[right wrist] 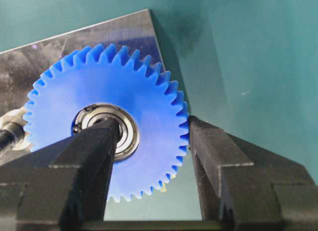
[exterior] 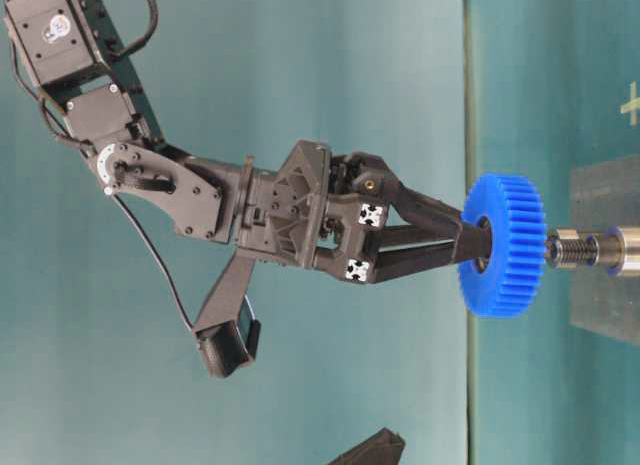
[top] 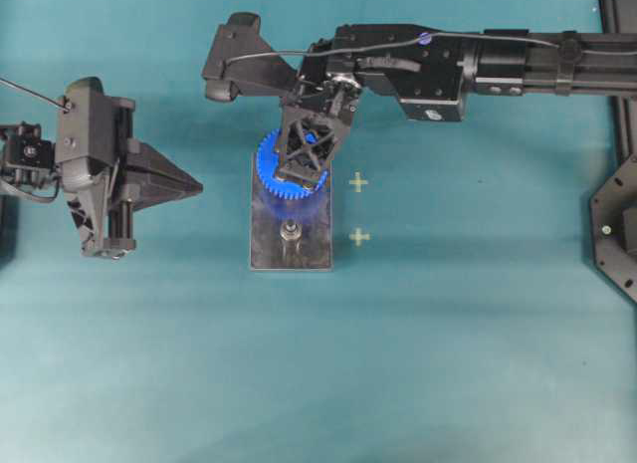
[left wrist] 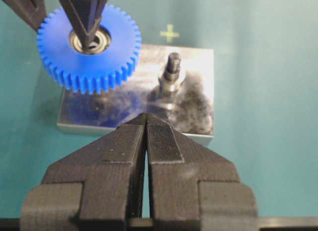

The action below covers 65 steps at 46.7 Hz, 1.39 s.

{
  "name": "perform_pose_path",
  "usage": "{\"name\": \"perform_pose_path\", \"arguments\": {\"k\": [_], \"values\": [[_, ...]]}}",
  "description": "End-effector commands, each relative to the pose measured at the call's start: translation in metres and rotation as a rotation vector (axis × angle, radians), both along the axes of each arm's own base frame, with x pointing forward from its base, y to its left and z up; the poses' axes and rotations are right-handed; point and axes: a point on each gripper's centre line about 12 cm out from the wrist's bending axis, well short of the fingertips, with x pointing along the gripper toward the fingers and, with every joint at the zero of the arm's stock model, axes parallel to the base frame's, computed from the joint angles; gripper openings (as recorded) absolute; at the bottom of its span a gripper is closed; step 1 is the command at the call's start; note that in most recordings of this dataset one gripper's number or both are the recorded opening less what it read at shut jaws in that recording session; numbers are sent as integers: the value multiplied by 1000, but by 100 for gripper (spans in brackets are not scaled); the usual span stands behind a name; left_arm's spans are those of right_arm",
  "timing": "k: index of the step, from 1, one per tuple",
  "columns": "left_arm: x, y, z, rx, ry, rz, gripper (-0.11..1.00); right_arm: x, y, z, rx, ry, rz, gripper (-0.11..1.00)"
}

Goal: Fit the large gear onto the shaft.
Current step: 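Align the gear bearing with the upper shaft tip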

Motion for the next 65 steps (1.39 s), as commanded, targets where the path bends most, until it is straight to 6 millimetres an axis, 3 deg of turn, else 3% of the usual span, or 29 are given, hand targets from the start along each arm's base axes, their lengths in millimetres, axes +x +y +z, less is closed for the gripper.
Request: {"name": "perform_pose_path", "arguments": {"k": [1, 40, 48, 65], "values": [[1, 0, 7, 3, -29, -1, 0, 3, -2, 17, -12, -38, 4, 49], [1, 0, 9, 7, -44, -3, 0, 8, -3, 22, -9, -53, -10, 50], [2, 0, 10, 11, -49, -5, 0, 4, -3, 17, -1, -3, -5, 76], [2, 0, 12, 9, -53, -4, 0, 1, 0, 19, 7, 16, -1, 72]]}}
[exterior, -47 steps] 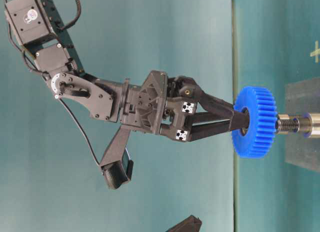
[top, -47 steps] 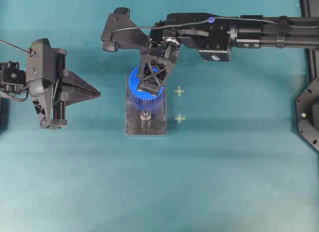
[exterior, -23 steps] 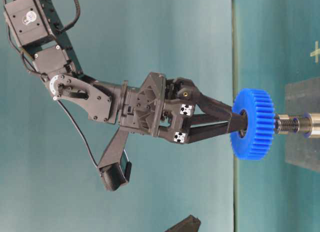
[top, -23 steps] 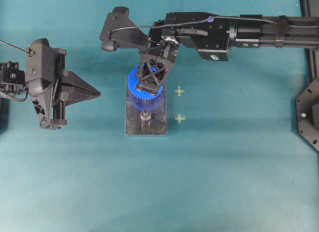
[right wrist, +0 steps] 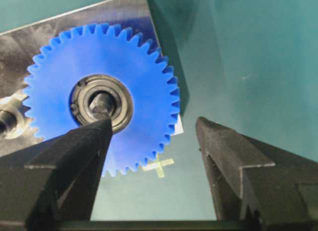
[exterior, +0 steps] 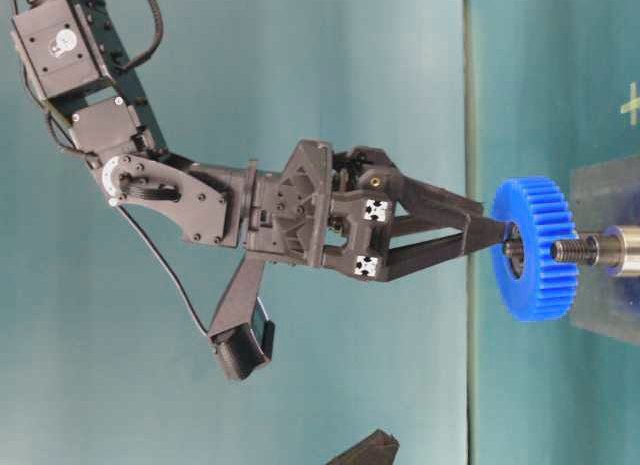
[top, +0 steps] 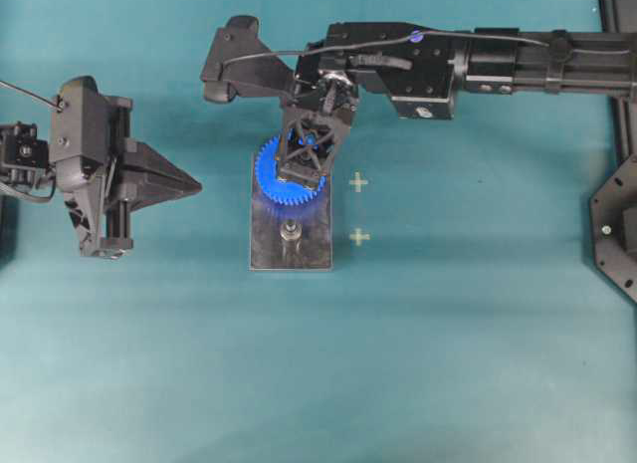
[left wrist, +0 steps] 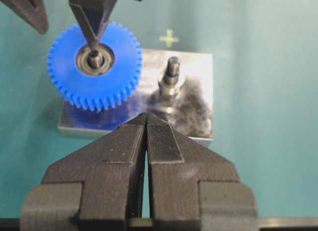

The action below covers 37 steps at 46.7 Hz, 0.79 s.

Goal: Fit the large gear onto the shaft.
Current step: 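Align the gear bearing with the upper shaft tip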

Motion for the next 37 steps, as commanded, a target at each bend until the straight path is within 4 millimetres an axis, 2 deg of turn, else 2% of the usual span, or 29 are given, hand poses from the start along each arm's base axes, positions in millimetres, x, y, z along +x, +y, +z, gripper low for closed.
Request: {"name": "perform_pose_path", "arguments": {"k": [1, 7, 23, 37], "values": [[3, 0, 10, 4, -37, -2, 0, 3, 3, 21, -6, -49, 2, 72], [3, 0, 10, 3, -37, -1, 0, -2, 8, 18, -1, -34, 15, 72], [3, 0, 10, 0, -37, 0, 0, -12, -2, 0, -3, 8, -6, 68], [3, 0, 9, 0, -34, 0, 0, -3, 4, 25, -3, -48, 9, 67]]}}
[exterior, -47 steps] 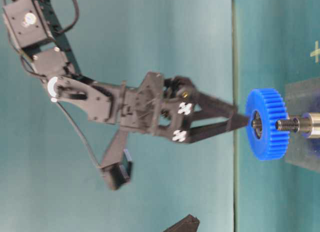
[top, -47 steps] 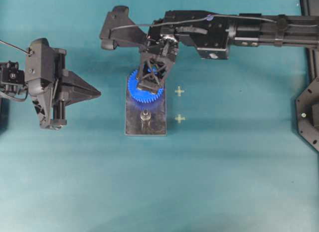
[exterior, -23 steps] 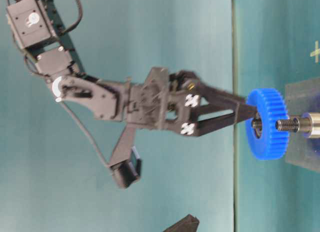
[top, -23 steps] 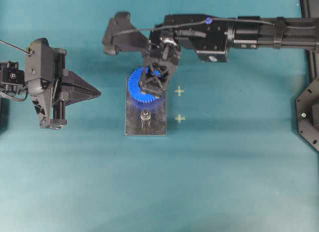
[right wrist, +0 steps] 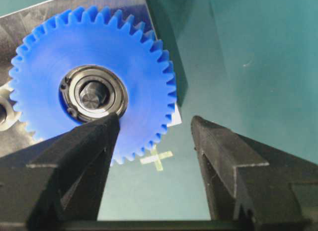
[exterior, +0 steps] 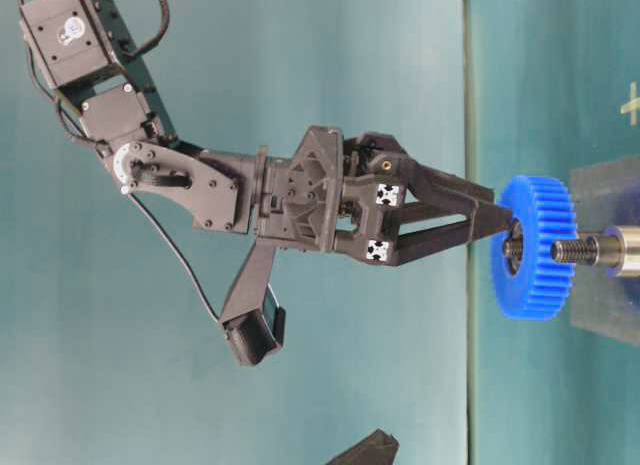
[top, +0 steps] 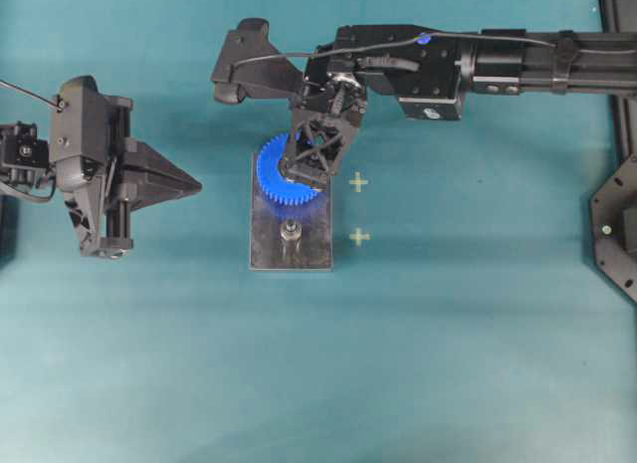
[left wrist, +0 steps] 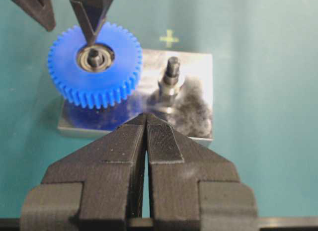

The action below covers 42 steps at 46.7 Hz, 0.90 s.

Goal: Fit the large gear onto the shaft.
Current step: 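Align the gear bearing with the upper shaft tip, then push the gear down onto the upper shaft with the right gripper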

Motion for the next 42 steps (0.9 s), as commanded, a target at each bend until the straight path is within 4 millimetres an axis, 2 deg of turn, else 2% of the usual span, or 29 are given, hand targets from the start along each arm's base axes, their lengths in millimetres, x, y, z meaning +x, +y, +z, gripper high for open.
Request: {"name": "perform_pose_path", "arguments": {"k": [1, 10, 16, 21, 30, 42], "values": [[2, 0, 9, 3, -34, -1, 0, 7, 7, 31, -4, -76, 18, 67], [2, 0, 9, 1, -34, 0, 0, 20, 21, 40, 21, -111, 80, 72], [3, 0, 10, 3, -35, -1, 0, 25, 24, 32, 56, -102, 97, 80], [2, 0, 9, 1, -34, 0, 0, 28, 29, 22, 87, -92, 105, 81], [2, 0, 10, 3, -37, -1, 0, 28, 17, 8, 82, -67, 100, 81], [0, 0, 13, 2, -48, 0, 0, 30, 7, 6, 50, -71, 118, 82]]}}
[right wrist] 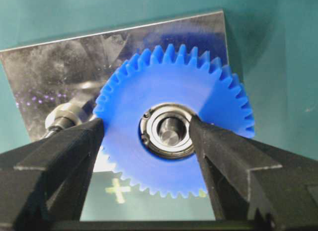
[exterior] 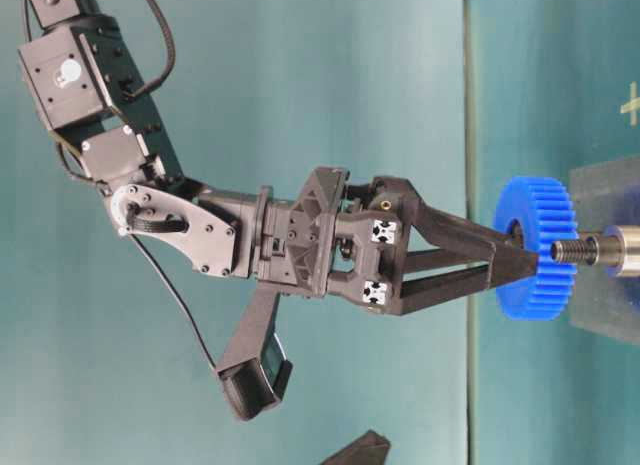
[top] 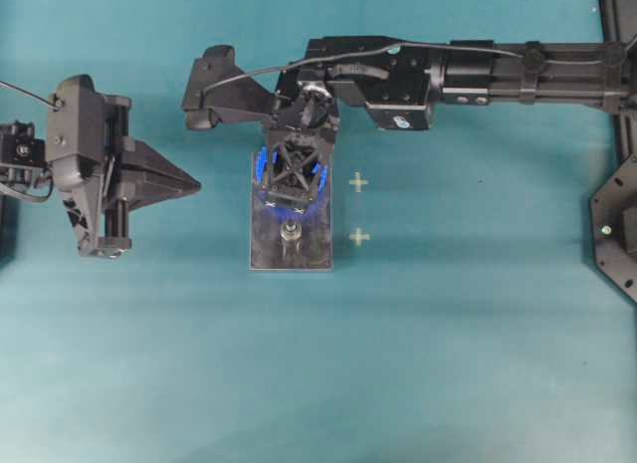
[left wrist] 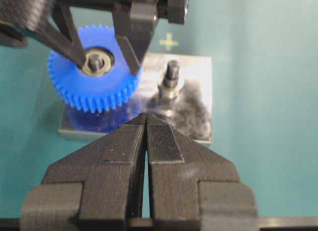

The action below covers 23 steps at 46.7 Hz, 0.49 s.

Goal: Fit the large gear onto the shaft.
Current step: 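Push the gear down onto the upper shaft with the right gripper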

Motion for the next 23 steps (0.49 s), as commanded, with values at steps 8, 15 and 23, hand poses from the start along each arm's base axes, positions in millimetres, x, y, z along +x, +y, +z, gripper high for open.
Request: {"name": "perform_pose_path", "arguments": {"k": [8, 15, 23], "values": [[1, 0, 9, 1, -35, 0, 0, 5, -12, 14, -28, -47, 4, 82], [2, 0, 11, 0, -40, 0, 0, 9, -13, 28, -32, -72, 6, 82], [2, 0, 12, -2, -42, 2, 0, 8, -12, 30, -26, -50, 11, 82]]}}
